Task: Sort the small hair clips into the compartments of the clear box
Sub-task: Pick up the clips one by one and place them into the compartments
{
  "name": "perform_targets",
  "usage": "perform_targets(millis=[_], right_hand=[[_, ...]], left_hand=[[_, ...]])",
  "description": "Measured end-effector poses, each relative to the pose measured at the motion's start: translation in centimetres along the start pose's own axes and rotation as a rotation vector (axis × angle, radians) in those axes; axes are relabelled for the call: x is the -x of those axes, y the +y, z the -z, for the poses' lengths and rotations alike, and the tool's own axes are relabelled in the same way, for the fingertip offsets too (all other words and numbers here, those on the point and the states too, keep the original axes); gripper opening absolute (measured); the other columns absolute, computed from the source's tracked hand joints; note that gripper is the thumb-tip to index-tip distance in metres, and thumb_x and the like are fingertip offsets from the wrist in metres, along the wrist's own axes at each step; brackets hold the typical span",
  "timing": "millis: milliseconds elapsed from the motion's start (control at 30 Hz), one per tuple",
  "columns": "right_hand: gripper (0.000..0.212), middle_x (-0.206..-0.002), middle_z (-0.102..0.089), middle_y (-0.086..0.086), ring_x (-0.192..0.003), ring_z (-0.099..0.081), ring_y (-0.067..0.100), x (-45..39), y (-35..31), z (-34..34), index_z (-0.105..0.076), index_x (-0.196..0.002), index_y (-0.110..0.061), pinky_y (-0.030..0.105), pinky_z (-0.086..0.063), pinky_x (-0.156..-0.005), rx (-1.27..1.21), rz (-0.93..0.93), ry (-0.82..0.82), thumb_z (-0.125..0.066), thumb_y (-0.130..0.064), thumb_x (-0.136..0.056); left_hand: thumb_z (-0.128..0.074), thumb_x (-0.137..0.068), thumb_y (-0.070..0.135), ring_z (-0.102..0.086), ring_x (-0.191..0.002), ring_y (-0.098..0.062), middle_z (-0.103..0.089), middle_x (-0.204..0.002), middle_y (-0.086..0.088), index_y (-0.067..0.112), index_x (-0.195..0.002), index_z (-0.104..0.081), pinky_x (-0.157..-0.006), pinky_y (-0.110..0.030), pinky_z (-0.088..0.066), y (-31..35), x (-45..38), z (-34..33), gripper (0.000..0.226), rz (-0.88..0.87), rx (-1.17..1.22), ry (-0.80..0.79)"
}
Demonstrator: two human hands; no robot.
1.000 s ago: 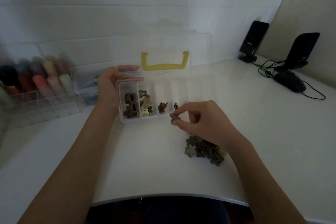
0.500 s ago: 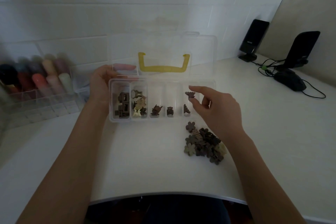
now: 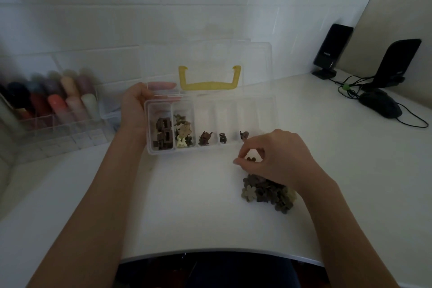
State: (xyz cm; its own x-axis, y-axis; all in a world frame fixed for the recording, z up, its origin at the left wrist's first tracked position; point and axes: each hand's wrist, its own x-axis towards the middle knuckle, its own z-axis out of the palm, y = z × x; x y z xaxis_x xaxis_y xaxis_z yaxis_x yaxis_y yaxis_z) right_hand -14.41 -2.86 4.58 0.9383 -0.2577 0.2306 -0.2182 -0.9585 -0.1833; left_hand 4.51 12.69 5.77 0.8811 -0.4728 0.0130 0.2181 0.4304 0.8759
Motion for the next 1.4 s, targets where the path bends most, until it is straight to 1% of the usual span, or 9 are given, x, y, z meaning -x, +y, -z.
perform_targets(millis=[100, 200, 467, 667, 800, 900, 1000, 1167, 1400], right_hand=[[0.031, -0.047, -0.038, -0.02, -0.048, -0.043, 0.0, -0.1, 0.4, 0.1, -0.07, -0.079, -0.039, 0.019, -0.033, -0.051, 0.025, -0.097, 0.05, -0.057, -0.068, -0.075], [0.038, -0.055, -0.049, -0.018, -0.056, -0.05, 0.002, -0.1, 0.7, -0.1, -0.068, -0.082, -0.042, 0.021, -0.037, -0.054, 0.052, -0.158, -0.042, -0.055, -0.075, -0.069], [0.025, -0.068, -0.056, -0.013, -0.059, -0.049, 0.003, -0.2, 0.3, -0.5, -0.058, -0.071, -0.032, 0.019, -0.031, -0.054, -0.045, -0.059, -0.078, -0.066, -0.055, -0.077], [0.012, -0.077, -0.058, -0.015, -0.06, -0.05, 0.008, -0.5, -0.7, -0.8, -0.067, -0.074, -0.028, 0.025, -0.046, -0.056, -0.423, 0.1, 0.133, -0.07, -0.039, -0.075], [0.002, -0.081, -0.062, -0.009, -0.064, -0.055, 0.007, -0.4, -1.1, -1.0, -0.073, -0.079, -0.018, 0.009, -0.038, -0.057, -0.559, 0.161, 0.34, -0.074, -0.018, -0.078], [0.004, -0.084, -0.063, 0.001, -0.068, -0.054, 0.001, -0.5, -2.0, -1.7, -0.074, -0.084, -0.01, 0.008, -0.039, -0.059, -0.512, 0.197, 0.578, -0.073, -0.011, -0.081], [0.008, -0.085, -0.063, 0.005, -0.072, -0.058, 0.01, -0.8, -2.5, -2.8, -0.074, -0.085, -0.005, 0.016, -0.046, -0.059, -0.355, 0.261, 0.758, -0.07, -0.012, -0.084], [0.005, -0.087, -0.065, 0.009, -0.077, -0.062, 0.021, -2.1, -2.8, -3.5, -0.071, -0.087, -0.004, 0.032, -0.053, -0.058, -0.262, 0.316, 0.793, -0.068, -0.006, -0.085], [0.009, -0.098, -0.069, 0.004, -0.094, -0.059, 0.021, -2.7, -2.1, -3.5, -0.071, -0.094, -0.009, 0.036, -0.049, -0.08, -0.152, 0.318, 0.725, -0.067, -0.01, -0.086]], left_hand=[[-0.04, -0.055, 0.02, -0.062, -0.049, -0.018, -0.064, -0.05, -0.005, 0.006, -0.067, -0.07, -0.053, -0.02, -0.051, 0.0, 0.0, 0.0, 0.035, -0.003, -0.002, -0.001], [-0.04, -0.055, 0.02, -0.061, -0.05, -0.018, -0.064, -0.051, -0.006, 0.003, -0.077, -0.066, -0.052, -0.02, -0.051, -0.1, 0.0, -0.1, 0.038, -0.016, 0.001, 0.003], [-0.042, -0.054, 0.019, -0.064, -0.056, -0.019, -0.069, -0.06, -0.006, 0.01, -0.059, -0.074, -0.062, -0.025, -0.053, -0.5, -0.3, -0.3, 0.033, -0.019, 0.017, 0.012], [-0.042, -0.054, 0.018, -0.065, -0.062, -0.021, -0.07, -0.066, -0.007, 0.004, -0.073, -0.069, -0.064, -0.027, -0.053, -1.2, -0.3, -0.8, 0.036, -0.021, 0.041, -0.015], [-0.041, -0.055, 0.017, -0.067, -0.056, -0.019, -0.07, -0.062, -0.006, 0.006, -0.069, -0.07, -0.064, -0.027, -0.052, -1.6, 0.0, -1.4, 0.034, -0.017, 0.029, -0.044], [-0.041, -0.055, 0.017, -0.068, -0.058, -0.019, -0.072, -0.065, -0.005, 0.011, -0.059, -0.074, -0.07, -0.03, -0.051, -2.1, 0.7, -2.3, 0.034, -0.034, 0.013, -0.061], [-0.039, -0.066, 0.009, -0.07, -0.062, -0.018, -0.073, -0.064, -0.005, 0.014, -0.056, -0.075, -0.079, -0.035, -0.051, -3.0, 1.0, -3.1, 0.037, -0.049, 0.001, -0.069], [-0.027, -0.082, 0.002, -0.069, -0.063, -0.019, -0.072, -0.064, -0.008, 0.014, -0.061, -0.076, -0.071, -0.031, -0.051, -3.8, 0.8, -3.6, 0.054, -0.067, 0.01, -0.102], [-0.025, -0.084, 0.002, -0.067, -0.059, -0.02, -0.069, -0.059, -0.011, 0.006, -0.07, -0.071, -0.058, -0.024, -0.052, -3.9, 1.2, -3.9, 0.049, -0.025, 0.063, -0.121]])
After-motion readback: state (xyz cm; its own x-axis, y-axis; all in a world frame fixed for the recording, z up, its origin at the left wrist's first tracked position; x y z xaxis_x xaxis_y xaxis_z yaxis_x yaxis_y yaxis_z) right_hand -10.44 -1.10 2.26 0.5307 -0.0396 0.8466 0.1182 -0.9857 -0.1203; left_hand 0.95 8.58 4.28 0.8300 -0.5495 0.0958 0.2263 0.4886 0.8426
